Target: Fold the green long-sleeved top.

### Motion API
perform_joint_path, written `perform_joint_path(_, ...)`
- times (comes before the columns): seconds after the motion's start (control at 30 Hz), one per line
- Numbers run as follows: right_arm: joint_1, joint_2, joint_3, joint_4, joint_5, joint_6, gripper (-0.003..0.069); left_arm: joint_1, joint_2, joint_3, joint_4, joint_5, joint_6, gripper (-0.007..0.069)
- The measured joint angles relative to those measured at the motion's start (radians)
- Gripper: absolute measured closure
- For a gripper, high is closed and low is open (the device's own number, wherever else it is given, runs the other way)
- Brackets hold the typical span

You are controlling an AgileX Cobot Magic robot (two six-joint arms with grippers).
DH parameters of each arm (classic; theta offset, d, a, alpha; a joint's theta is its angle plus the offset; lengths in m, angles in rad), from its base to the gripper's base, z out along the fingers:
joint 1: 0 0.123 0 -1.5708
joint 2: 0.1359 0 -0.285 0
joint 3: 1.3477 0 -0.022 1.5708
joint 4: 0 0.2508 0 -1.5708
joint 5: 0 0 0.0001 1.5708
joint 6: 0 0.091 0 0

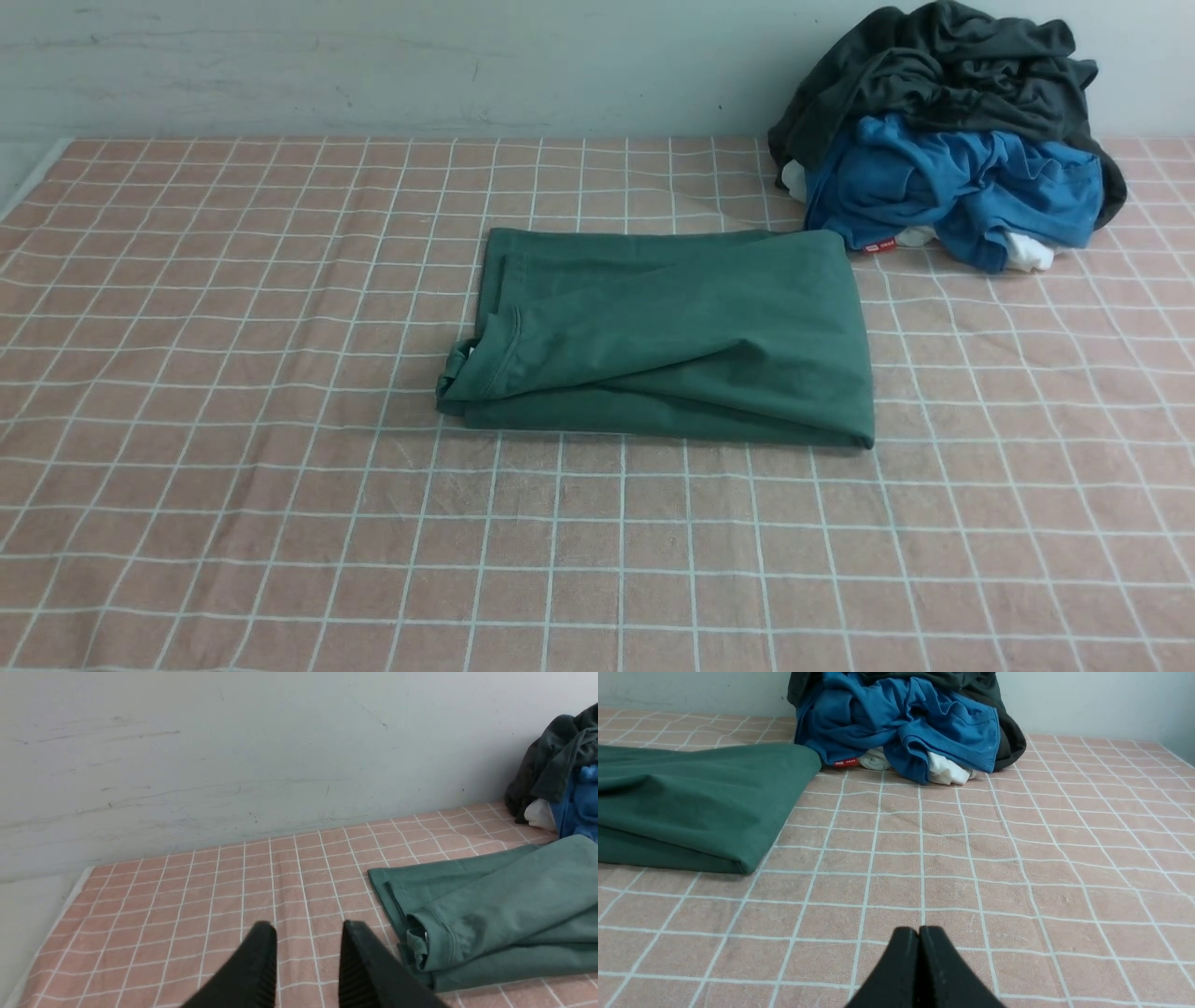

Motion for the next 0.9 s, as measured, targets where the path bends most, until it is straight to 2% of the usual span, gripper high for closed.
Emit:
perform_joint_path(0.17, 0.0, 0.0, 0.0, 0.0, 0.0, 0.0, 0.0667, 0.001, -0.216, 0.173, 0.028, -0.026, 0.017, 0.0439)
perform_joint_path(0.33, 0.0, 0.0, 0.0, 0.001, 0.002, 0.0, 0.0667, 0.008, -0.248, 0.318, 0.048, -0.114, -0.02, 0.044)
perform_joint_path(0.5, 0.0, 0.0, 0.0, 0.0, 0.002, 0.0, 0.0667, 0.029, -0.248, 0.44, -0.019, -0.2, -0.027, 0.0538)
perform_joint_path(0.57, 0.0, 0.0, 0.0, 0.0, 0.002, 0.0, 0.0667, 0.045, -0.248, 0.45, -0.054, -0.181, 0.01, 0.0601)
perform_joint_path(0.63, 0.0, 0.0, 0.0, 0.0, 0.002, 0.0, 0.0667, 0.061, -0.248, 0.451, -0.091, -0.132, 0.042, 0.062)
perform_joint_path(0.73, 0.0, 0.0, 0.0, 0.0, 0.002, 0.0, 0.0667, 0.091, -0.248, 0.451, -0.145, -0.026, 0.075, 0.0628)
perform_joint_path(0.9, 0.0, 0.0, 0.0, 0.0, 0.002, -0.011, 0.0667, 0.134, -0.248, 0.446, -0.176, 0.016, 0.097, 0.0628)
